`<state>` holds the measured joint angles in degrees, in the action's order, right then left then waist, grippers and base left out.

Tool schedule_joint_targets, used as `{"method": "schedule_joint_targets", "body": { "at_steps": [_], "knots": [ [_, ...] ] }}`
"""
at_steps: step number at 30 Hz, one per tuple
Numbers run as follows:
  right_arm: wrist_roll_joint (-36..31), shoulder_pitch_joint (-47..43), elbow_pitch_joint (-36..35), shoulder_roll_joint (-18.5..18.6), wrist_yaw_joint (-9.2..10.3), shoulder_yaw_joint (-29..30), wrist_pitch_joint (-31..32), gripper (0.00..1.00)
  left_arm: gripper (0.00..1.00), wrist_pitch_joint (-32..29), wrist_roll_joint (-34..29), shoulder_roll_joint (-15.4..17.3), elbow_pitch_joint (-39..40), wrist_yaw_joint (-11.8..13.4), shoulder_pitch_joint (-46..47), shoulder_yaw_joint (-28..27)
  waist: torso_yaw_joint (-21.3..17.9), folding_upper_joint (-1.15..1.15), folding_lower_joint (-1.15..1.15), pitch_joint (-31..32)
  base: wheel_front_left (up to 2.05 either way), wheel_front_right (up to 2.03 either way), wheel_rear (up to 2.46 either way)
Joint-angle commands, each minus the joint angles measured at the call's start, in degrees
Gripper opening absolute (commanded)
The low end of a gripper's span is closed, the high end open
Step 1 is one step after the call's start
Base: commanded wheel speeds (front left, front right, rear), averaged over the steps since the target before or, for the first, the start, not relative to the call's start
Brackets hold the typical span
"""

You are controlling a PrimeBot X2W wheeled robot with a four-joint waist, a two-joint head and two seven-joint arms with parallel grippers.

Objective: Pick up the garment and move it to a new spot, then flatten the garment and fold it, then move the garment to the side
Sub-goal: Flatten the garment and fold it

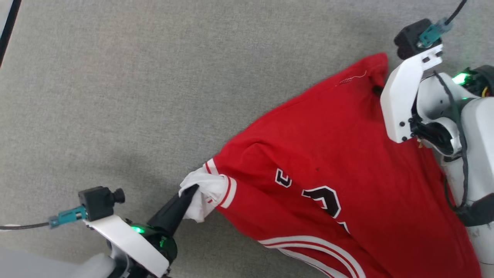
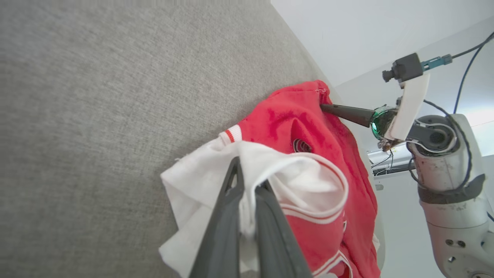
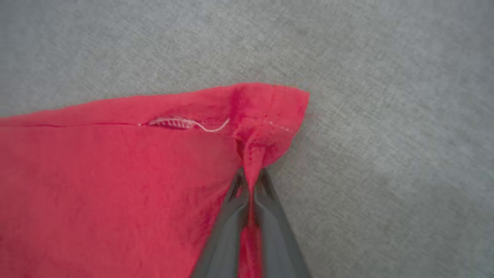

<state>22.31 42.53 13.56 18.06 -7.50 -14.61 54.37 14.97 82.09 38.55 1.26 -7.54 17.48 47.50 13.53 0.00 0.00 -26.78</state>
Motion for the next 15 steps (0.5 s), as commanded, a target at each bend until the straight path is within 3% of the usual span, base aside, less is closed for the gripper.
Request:
{"method": "schedule_joint_targets", "body": {
  "at_steps": [1, 8, 15],
  "knots": [
    [0.6, -0.5, 1.6, -0.1, 0.02, 0.4, -1.6, 0.00, 0.00, 0.3, -0.2, 0.7, -0.2, 0.1, 1.2, -0.8, -1.0, 0.00, 0.00, 1.0, 0.00, 0.00, 0.00],
    [0.7, 1.9, 2.3, -0.4, 0.02, 5.6, -9.0, 0.00, 0.00, 0.3, 0.2, 3.0, -1.3, 0.1, 4.1, -2.0, -4.4, 0.00, 0.00, 3.1, 0.00, 0.00, 0.00],
    [-1.3, 6.3, 2.7, -2.0, 0.02, 13.8, -15.1, 0.00, 0.00, -3.6, 4.9, 6.7, -2.3, 0.1, 17.5, -4.2, -9.4, 0.00, 0.00, 3.6, 0.00, 0.00, 0.00]
  ]
}}
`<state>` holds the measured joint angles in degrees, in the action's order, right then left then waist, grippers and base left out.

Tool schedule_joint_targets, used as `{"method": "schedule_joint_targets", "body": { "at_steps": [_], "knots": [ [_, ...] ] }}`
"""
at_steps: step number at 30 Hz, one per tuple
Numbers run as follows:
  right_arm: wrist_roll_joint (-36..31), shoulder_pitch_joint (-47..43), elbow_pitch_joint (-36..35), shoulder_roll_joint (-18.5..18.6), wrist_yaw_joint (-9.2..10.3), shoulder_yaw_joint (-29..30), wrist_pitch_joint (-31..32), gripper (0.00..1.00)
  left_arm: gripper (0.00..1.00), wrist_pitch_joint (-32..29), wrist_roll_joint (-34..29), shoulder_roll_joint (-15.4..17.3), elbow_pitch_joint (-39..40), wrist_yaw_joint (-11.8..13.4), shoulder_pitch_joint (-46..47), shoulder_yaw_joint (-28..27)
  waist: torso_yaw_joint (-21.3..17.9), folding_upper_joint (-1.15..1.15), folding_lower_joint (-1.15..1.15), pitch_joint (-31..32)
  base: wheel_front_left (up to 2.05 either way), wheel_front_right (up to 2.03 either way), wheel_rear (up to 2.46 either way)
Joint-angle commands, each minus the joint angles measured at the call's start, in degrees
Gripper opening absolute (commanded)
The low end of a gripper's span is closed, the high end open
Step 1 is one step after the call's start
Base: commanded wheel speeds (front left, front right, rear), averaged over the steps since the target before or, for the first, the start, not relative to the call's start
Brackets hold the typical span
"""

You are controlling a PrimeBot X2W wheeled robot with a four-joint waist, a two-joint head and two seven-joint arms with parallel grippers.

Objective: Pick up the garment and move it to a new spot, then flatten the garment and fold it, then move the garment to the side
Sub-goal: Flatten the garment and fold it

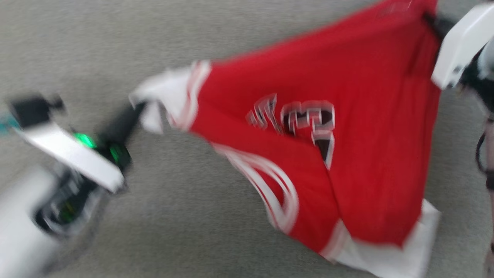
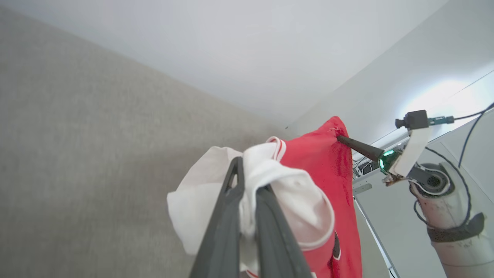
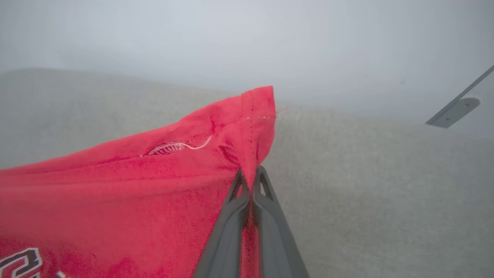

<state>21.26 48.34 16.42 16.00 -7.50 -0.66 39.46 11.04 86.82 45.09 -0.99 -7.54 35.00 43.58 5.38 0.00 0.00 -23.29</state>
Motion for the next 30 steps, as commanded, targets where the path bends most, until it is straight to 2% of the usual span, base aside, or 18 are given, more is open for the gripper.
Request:
{"method": "schedule_joint_targets", "body": {
  "at_steps": [1, 4, 9, 14, 19, 24, 30],
  "knots": [
    [-0.7, 1.6, 0.1, -0.7, 0.02, 1.3, -1.4, 0.00, 0.00, -0.8, 0.9, 0.7, -0.8, 0.1, 2.5, -1.0, -1.9, 0.00, 0.00, -0.1, 0.00, 0.00, 0.00],
    [-2.1, 5.5, 1.5, -3.5, 0.02, 5.1, -4.3, 0.00, 0.00, -4.3, 2.7, 1.6, -4.3, 0.1, 10.1, -3.6, -4.1, 0.00, 0.00, -0.7, 0.00, 0.00, 0.00],
    [-6.3, 13.8, 4.7, -7.6, 0.07, 10.5, -11.3, 0.00, 0.00, -7.9, 4.8, 1.1, -12.9, 0.1, 23.5, -9.2, -7.0, 0.00, 0.00, -1.8, 0.00, 0.00, 0.00],
    [-10.1, 23.1, 9.0, -10.1, 0.22, 16.3, -21.4, 0.00, 0.00, -7.4, 2.2, 0.7, -19.8, 0.2, 36.3, -12.9, -8.9, 0.00, 0.00, -1.5, 0.00, 0.00, 0.00],
    [-13.3, 28.0, 13.9, -11.2, 0.27, 19.6, -28.9, 0.00, 0.00, -6.0, 0.2, -1.1, -22.0, 0.2, 44.2, -13.4, -9.3, 0.00, 0.00, 0.3, 0.00, 0.00, 0.00],
    [-15.0, 25.9, 18.9, -10.5, 0.23, 20.2, -31.2, 0.00, 0.00, -7.4, 1.0, -2.5, -19.9, 0.2, 41.4, -10.6, -8.6, 0.00, 0.00, 1.2, 0.00, 0.00, 0.00],
    [-11.8, 15.5, 21.1, -9.5, 0.16, 16.5, -32.7, 0.00, 0.00, -4.4, 3.5, -2.6, -14.1, 0.1, 26.5, -7.4, -7.8, 0.00, 0.00, 1.8, 0.00, 0.00, 0.00]
  ]
}}
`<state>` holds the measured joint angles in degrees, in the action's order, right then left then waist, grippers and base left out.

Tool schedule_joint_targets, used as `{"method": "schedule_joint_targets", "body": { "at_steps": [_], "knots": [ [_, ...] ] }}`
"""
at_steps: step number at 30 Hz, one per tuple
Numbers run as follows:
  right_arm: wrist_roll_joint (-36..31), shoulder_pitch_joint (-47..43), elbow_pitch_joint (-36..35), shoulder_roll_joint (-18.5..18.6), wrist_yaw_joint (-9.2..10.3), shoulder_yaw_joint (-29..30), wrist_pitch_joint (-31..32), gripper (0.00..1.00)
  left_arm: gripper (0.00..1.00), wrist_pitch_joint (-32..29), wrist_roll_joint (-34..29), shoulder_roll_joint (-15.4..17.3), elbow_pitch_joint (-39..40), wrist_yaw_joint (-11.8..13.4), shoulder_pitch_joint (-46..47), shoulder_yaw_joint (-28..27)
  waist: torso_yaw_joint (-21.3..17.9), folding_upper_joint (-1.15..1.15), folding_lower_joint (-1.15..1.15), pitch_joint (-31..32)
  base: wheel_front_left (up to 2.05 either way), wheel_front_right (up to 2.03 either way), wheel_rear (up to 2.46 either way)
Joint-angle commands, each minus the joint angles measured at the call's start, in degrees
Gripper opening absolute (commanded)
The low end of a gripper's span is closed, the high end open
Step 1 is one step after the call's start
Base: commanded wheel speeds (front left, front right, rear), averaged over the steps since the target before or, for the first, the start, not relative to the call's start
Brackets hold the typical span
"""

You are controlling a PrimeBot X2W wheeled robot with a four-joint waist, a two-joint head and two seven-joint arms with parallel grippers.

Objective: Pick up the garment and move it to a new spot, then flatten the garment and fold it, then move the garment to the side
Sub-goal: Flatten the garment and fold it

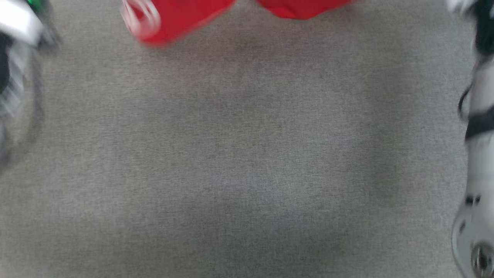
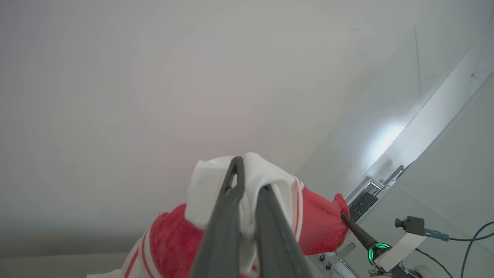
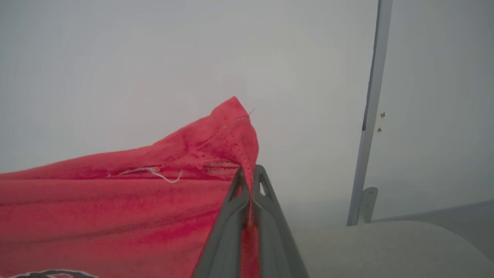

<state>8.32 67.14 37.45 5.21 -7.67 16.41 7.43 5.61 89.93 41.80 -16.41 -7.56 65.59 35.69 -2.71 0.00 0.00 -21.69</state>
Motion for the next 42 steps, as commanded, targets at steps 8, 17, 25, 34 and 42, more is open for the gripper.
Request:
{"method": "schedule_joint_targets", "body": {
  "at_steps": [8, 17, 25, 34, 42],
  "knots": [
    [10.0, -23.5, -7.9, 4.3, 0.32, -5.9, 0.5, 0.00, 0.00, 7.5, 0.1, 1.5, 11.2, 0.1, -27.5, 4.3, 1.3, 0.00, 0.00, 1.5, 0.00, 0.00, 0.00],
    [19.0, -51.0, -30.7, 4.5, 0.28, -3.5, 7.6, 0.00, 0.00, 9.6, -3.6, 2.2, 21.6, 0.1, -47.9, 4.8, 3.2, 0.00, 0.00, 2.8, 0.00, 0.00, 0.00],
    [20.1, -68.5, -45.7, 0.8, 0.24, 0.0, 13.4, 0.00, 0.00, 9.7, -8.0, 2.7, 29.2, 0.1, -60.4, 1.5, 5.0, 0.00, 0.00, 3.4, 0.00, 0.00, 0.00],
    [20.2, -74.1, -52.9, -1.8, 0.20, 2.0, 15.4, 0.00, 0.00, 9.7, -11.0, 5.8, 34.0, 0.1, -61.5, 3.2, 4.9, 0.00, 0.00, 2.9, 0.00, 0.00, 0.00],
    [18.2, -62.5, -48.3, -2.2, 0.19, -0.5, 16.1, 0.00, 0.00, 8.0, -8.2, 8.7, 31.1, 0.1, -47.2, 5.8, 2.8, 0.00, 0.00, 1.1, 0.00, 0.00, 0.00]
  ]
}}
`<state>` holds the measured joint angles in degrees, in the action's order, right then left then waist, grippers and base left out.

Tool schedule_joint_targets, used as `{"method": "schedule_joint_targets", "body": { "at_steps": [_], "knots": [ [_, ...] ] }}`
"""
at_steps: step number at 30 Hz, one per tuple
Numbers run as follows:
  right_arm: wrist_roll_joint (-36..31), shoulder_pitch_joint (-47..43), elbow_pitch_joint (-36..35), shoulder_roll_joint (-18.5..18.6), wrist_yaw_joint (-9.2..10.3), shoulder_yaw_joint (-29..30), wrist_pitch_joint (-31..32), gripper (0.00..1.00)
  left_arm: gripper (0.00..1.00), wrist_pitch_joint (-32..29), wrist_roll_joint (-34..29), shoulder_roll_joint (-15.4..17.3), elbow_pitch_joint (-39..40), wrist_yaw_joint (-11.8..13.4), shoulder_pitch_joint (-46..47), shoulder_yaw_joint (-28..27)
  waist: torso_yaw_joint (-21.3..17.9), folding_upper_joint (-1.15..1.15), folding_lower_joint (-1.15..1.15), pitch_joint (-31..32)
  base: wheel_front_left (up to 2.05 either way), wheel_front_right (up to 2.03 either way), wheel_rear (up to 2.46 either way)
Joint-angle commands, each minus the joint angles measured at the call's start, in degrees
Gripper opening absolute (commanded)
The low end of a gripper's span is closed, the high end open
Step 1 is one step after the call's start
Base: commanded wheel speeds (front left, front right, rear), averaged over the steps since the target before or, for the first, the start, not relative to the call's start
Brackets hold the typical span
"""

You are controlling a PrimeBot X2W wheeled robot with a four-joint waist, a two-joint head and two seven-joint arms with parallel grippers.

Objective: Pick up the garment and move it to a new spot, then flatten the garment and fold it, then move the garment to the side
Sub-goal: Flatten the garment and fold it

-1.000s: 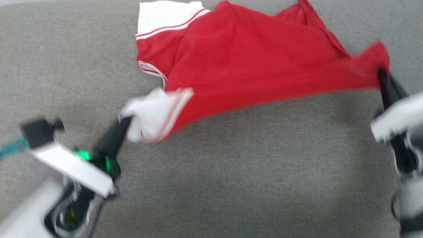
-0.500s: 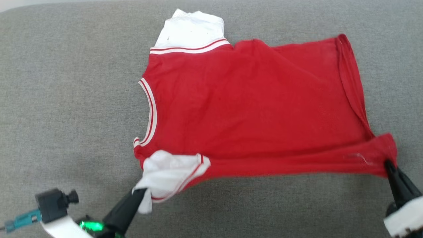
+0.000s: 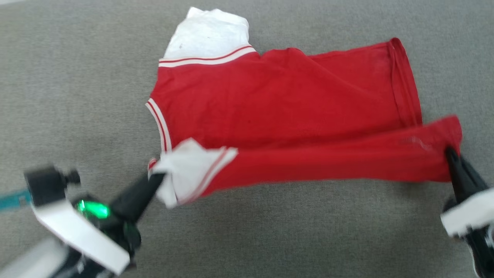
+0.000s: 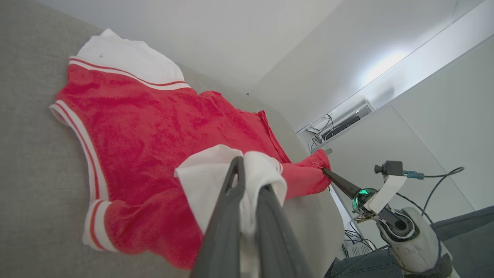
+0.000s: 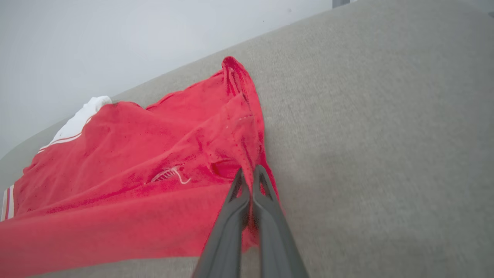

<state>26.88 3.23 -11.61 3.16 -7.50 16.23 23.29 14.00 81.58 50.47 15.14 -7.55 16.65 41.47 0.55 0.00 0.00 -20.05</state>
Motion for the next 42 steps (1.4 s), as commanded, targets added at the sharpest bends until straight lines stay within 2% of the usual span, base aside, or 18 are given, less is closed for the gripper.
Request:
{"method": "schedule_joint_targets", "body": {
  "at_steps": [1, 12, 23, 24, 25, 26, 27, 28, 33, 37, 39, 42],
  "knots": [
    [-0.5, 3.0, 1.8, -0.1, 0.02, -0.5, 0.3, 0.00, 0.00, -0.9, 0.9, 0.1, -1.1, 0.1, 3.8, 0.4, -0.6, 0.00, 0.00, -0.8, 0.00, 0.00, 0.00],
    [-3.4, 14.7, 13.7, -0.2, 0.02, -2.7, -0.5, 0.00, 0.00, -7.0, 6.2, -1.5, -12.5, 0.1, 17.1, 3.4, -2.0, 0.00, 0.00, -4.3, 0.00, 0.00, 0.00],
    [-3.4, 17.4, 20.7, -0.2, 0.02, -5.3, -5.1, 0.00, 0.00, -6.4, 5.4, -2.8, -21.8, 0.1, 19.2, 6.2, -3.3, 0.00, 0.00, -5.9, 0.00, 0.00, 0.00],
    [-3.5, 17.4, 21.0, -0.2, 0.02, -5.7, -5.3, 0.00, 0.05, -6.1, 4.6, -2.6, -22.3, 0.1, 19.5, 6.7, -3.3, 0.00, 0.00, -5.7, 0.00, 0.00, 0.00],
    [-3.7, 17.3, 21.2, -0.2, 0.02, -6.0, -5.5, 0.20, 0.43, -5.5, 3.6, -2.2, -23.0, 0.1, 19.9, 7.3, -3.3, 0.00, 0.00, -5.4, 0.00, 0.00, 0.00],
    [-3.7, 17.2, 21.5, -0.2, 0.02, -6.1, -5.8, 0.42, 0.89, -4.8, 2.0, -1.8, -23.8, 0.1, 20.4, 8.3, -3.2, 0.00, 0.00, -5.0, 0.00, 0.00, 0.00],
    [-3.8, 16.9, 21.6, -0.1, 0.02, -6.1, -6.0, 0.96, 1.00, -4.1, 0.4, -1.6, -24.4, 0.1, 20.8, 9.5, -3.1, 0.00, 0.00, -4.6, 0.00, 0.00, 0.00],
    [-4.1, 16.7, 21.7, 0.3, 0.02, -6.0, -6.3, 1.00, 1.00, -3.6, -0.6, -1.4, -24.7, 0.1, 21.3, 10.7, -3.0, 0.00, 0.00, -4.2, 0.00, 0.00, 0.00],
    [-4.6, 15.1, 20.6, 1.7, 0.01, -5.4, -7.3, 1.00, 1.00, -1.2, -7.1, 2.4, -24.2, 0.1, 25.0, 16.6, -2.1, 0.00, 0.00, -1.3, 0.00, 0.00, 0.00],
    [-4.9, 13.4, 18.0, 2.5, 0.01, -4.5, -7.3, 1.00, 1.00, -0.5, -9.2, 6.1, -22.2, 0.1, 27.6, 20.4, -1.6, 0.00, 0.00, 0.6, 0.00, 0.00, 0.00],
    [-4.9, 12.7, 16.6, 2.4, 0.01, -4.2, -7.1, 1.00, 1.00, -2.4, -8.2, 7.1, -20.7, 0.1, 28.1, 22.4, -1.5, 0.00, 0.00, 1.2, 0.00, 0.00, 0.00],
    [-4.6, 11.9, 14.4, 2.2, 0.01, -3.8, -6.6, 1.00, 1.00, -8.8, -6.7, 9.2, -18.3, 0.1, 29.3, 26.0, -1.4, 0.00, 0.00, 1.7, 0.00, 0.00, 0.00]
  ]
}}
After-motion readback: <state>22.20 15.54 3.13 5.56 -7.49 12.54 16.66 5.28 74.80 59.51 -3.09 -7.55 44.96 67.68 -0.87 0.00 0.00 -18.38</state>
